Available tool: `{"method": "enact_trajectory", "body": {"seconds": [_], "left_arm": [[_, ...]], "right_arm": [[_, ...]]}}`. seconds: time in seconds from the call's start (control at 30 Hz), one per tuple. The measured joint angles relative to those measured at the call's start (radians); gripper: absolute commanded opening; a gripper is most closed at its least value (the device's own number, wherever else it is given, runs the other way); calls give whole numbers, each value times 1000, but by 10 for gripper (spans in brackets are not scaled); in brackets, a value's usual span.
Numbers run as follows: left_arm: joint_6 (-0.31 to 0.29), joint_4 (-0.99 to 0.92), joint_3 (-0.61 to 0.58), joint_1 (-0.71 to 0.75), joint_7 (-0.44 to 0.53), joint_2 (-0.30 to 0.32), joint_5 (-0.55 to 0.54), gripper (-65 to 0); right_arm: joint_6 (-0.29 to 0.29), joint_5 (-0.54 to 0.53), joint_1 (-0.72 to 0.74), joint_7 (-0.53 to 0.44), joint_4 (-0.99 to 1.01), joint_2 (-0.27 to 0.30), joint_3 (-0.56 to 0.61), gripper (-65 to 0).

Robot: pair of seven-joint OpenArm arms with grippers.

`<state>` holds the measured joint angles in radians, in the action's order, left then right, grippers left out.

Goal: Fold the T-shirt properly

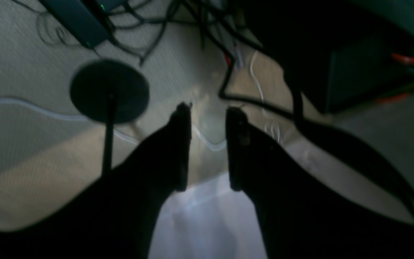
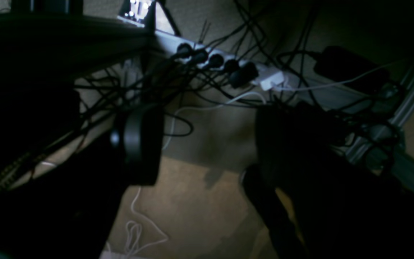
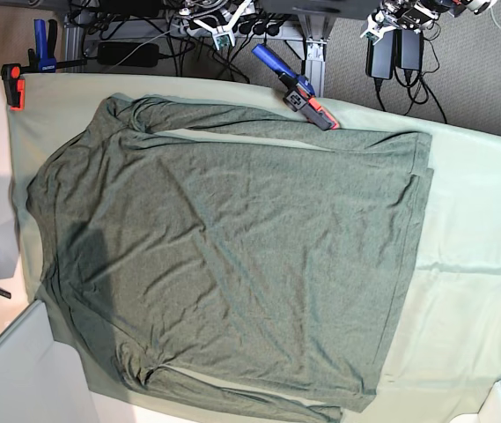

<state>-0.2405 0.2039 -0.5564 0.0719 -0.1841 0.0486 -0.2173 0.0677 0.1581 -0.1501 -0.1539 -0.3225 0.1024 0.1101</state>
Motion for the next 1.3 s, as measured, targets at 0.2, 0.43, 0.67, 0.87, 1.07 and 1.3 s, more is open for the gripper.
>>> {"method": "enact_trajectory", "body": {"seconds": [0.2,0.43,0.67,0.87,1.07,1.3], "left_arm": [[0,1,0,3,26,38,25,-460],[0,52,0,61,8,66,7,-471],[-1,362,24,233,-140,154,-27,-471],[-31,625,242,381,-171,205,-28,-471],[-276,899,514,519,-316,203,-196,-471],[-439,1308,758,696,-378,204,-422,-471]], "right_arm": [[37,30,-24,1,-5,0,3,-251],[41,42,-72,0,-42,26,40,-251],[41,45,-221,0,-245,121,117,-251],[37,46,-406,10,-485,237,119,-251],[-24,43,-576,5,-755,360,121,-251],[-61,-29,-757,18,-1052,438,-24,-251]]}}
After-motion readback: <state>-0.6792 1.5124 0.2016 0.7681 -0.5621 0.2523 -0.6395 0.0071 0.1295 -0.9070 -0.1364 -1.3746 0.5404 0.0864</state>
